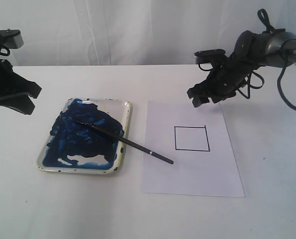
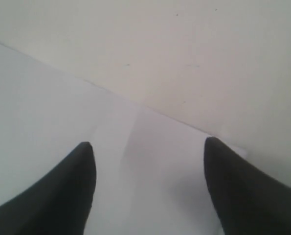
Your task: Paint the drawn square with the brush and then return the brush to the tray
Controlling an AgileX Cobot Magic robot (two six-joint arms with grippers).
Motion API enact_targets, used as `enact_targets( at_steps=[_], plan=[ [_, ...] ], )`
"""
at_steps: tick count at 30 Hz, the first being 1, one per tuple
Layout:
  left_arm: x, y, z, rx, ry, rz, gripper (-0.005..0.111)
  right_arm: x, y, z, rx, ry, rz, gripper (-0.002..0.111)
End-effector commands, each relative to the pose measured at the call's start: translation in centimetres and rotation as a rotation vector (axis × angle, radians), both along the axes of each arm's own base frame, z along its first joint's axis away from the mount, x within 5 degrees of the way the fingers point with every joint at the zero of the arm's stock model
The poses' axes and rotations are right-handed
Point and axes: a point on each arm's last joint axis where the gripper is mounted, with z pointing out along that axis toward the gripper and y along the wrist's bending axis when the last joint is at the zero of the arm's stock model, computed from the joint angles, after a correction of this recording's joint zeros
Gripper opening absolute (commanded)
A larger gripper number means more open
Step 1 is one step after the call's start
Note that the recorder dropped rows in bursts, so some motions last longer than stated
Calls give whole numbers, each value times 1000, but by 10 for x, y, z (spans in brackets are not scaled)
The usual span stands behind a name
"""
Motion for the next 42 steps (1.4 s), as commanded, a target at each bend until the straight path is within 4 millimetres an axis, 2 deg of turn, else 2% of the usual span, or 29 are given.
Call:
enact_targets(
  at_steps=[1,12,26,34,36,42],
  plan=[
    [-3,-2,2,-7,12,-9,0,3,0,-1,-10,-21,12,60],
    [-2,-2,2,-4,8,-12,0,3,-1,-24,-38,18,58,60],
    [-2,-2,2,6,1,-33,0,2,-3,-25,-92,9,127,60],
    [-3,-2,2,6,6,-35,0,2,-3,-37,-100,30,142,60],
    [-4,-6,1,13,4,-53,1,2,-3,-37,-104,29,153,60],
    [-11,-38,7,23,-29,-187,21,2,-3,-37,-104,29,153,60]
  ],
)
